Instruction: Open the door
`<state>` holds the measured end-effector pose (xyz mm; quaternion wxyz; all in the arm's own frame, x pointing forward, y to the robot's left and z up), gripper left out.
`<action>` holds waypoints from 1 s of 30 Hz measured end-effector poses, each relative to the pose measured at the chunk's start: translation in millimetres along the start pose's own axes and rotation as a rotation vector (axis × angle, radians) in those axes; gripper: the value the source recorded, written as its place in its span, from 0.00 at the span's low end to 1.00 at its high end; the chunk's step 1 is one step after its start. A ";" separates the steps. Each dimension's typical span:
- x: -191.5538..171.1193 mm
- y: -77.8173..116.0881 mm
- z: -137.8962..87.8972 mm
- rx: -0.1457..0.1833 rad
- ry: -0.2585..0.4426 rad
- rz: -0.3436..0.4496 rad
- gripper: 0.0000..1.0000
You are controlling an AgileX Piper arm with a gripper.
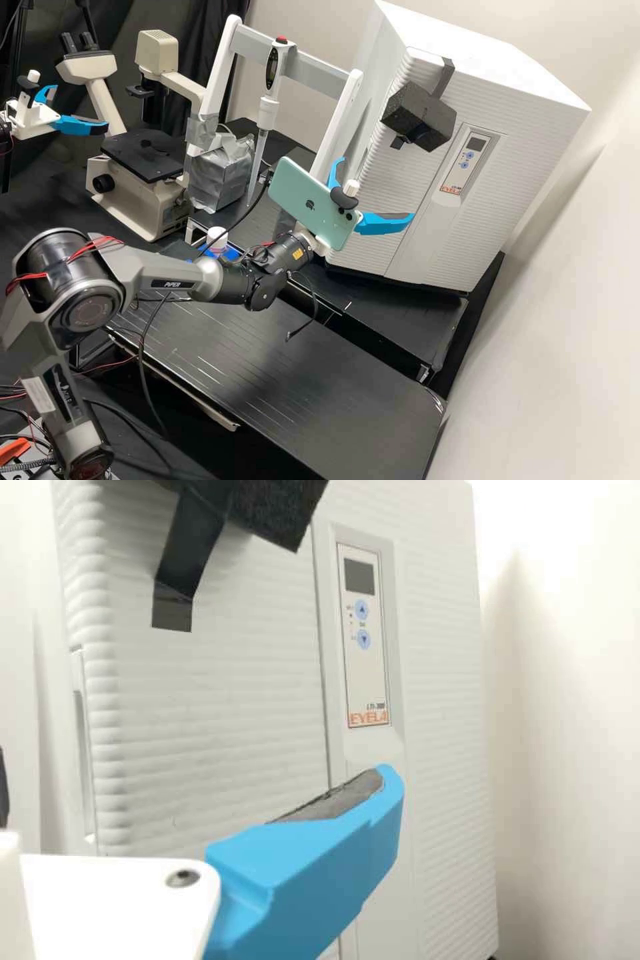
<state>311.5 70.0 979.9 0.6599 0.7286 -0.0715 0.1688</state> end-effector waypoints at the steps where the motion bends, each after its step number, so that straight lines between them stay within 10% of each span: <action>1: 1.6 -0.2 -0.9 0.000 -0.001 -0.003 1.00; 9: 8.8 -2.2 -6.2 0.004 -0.004 -0.019 1.00; 10: 9.3 -2.4 -6.8 0.004 -0.005 -0.021 0.00; 30: 19.1 1.2 -7.6 0.017 -0.022 -0.002 0.00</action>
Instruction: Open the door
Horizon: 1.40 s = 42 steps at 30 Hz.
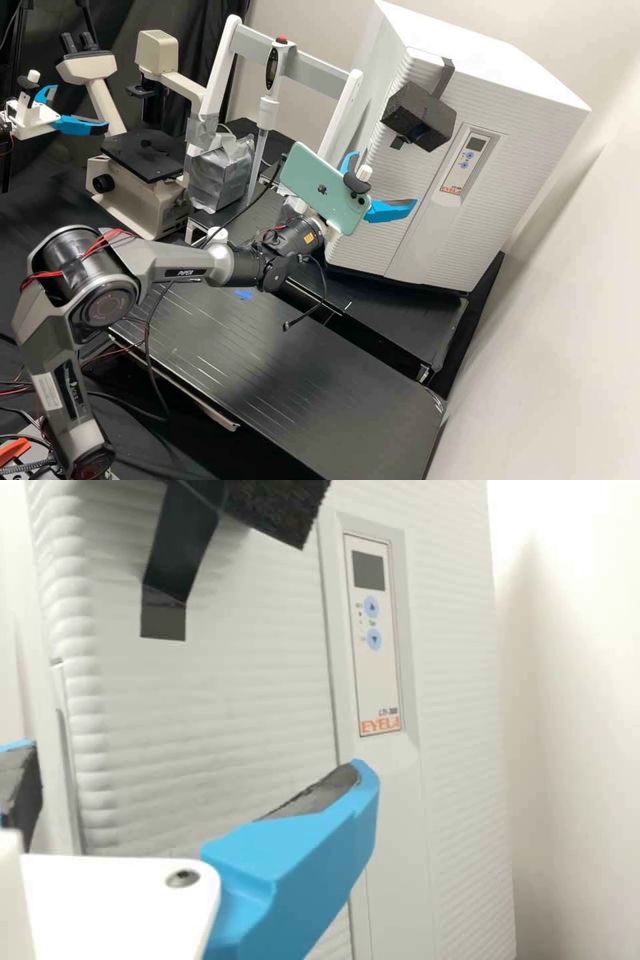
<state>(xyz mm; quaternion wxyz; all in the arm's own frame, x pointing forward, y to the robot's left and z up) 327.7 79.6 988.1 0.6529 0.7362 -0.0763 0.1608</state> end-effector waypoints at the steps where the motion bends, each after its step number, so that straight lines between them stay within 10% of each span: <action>1: 0.0 -0.2 0.4 -0.001 -0.004 -0.002 0.00; 42: -1.0 -6.0 2.9 -0.043 0.019 -0.029 0.00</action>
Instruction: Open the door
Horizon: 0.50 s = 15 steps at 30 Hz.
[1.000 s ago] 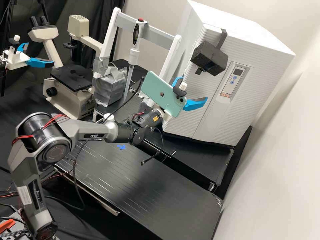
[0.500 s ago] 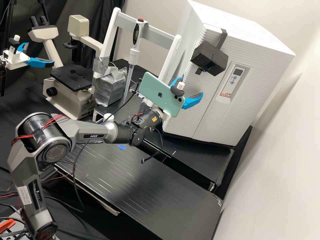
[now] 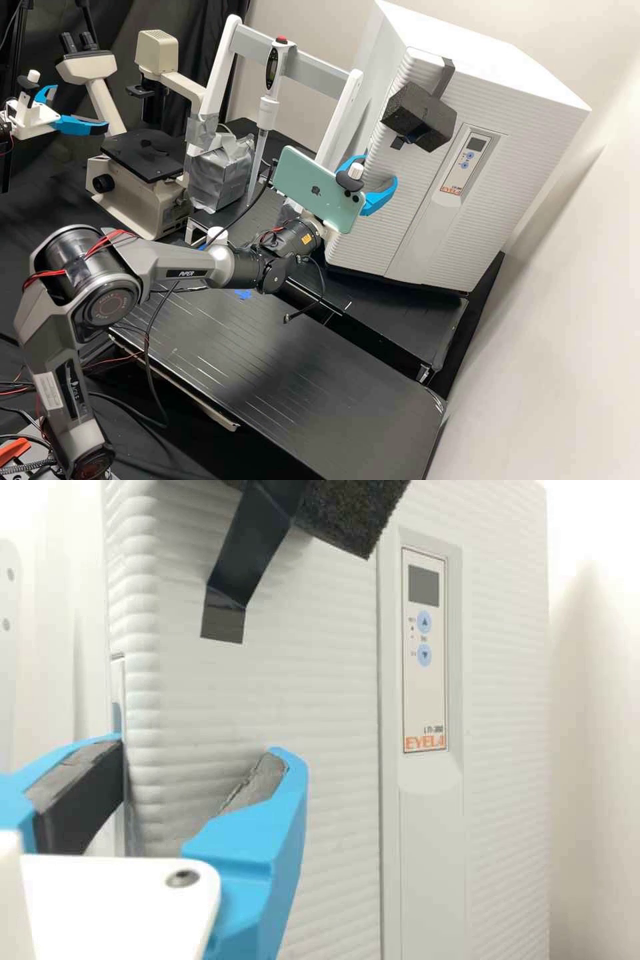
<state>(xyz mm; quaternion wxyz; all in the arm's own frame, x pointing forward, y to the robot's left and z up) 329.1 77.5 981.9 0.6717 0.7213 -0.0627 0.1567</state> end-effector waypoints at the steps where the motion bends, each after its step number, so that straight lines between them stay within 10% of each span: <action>1: -0.1 -0.1 -0.2 -0.001 0.003 0.001 0.00; 15: -4.5 -0.3 4.8 -0.026 0.020 -0.006 0.00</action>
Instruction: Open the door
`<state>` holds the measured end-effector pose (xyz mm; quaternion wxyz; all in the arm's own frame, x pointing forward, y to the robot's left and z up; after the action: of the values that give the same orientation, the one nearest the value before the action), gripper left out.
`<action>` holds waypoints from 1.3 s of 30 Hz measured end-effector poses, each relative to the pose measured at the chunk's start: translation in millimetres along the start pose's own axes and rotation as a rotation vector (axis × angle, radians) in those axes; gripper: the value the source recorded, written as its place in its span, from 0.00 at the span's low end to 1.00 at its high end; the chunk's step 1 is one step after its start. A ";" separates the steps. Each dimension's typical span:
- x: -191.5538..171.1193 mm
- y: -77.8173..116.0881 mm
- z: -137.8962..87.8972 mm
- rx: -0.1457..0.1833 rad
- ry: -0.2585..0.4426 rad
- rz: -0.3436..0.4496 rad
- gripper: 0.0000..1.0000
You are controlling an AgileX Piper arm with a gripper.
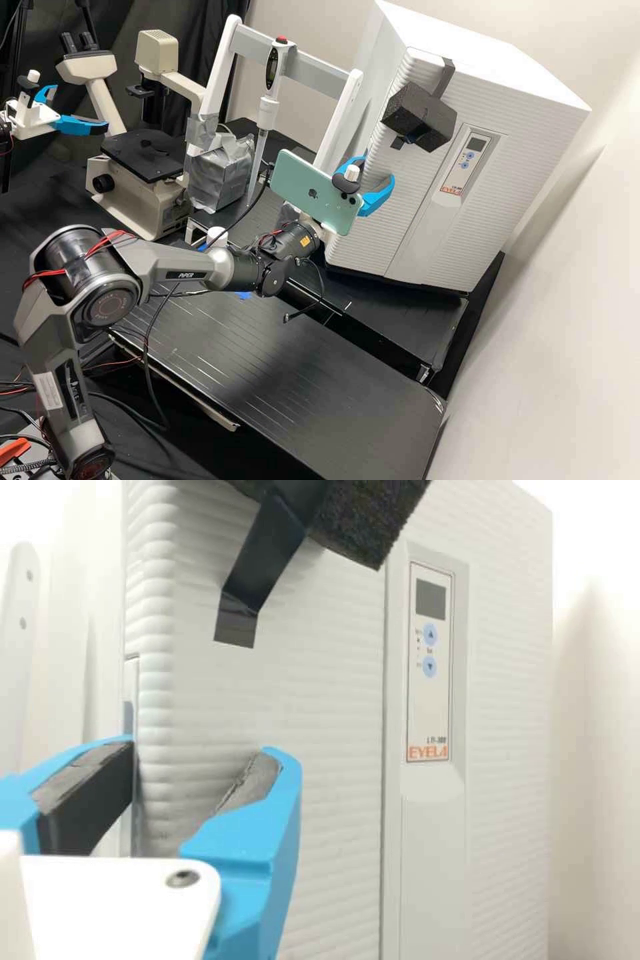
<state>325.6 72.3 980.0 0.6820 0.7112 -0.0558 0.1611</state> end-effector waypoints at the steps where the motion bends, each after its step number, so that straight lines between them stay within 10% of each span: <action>1: -1.0 0.6 1.3 0.001 0.003 -0.001 0.00; 12: -15.7 13.7 19.4 -0.023 0.051 0.014 0.00; 39: -78.8 30.8 67.8 0.061 -0.014 0.201 0.00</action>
<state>252.6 -7.7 984.0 0.6401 0.7234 -0.1269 0.2254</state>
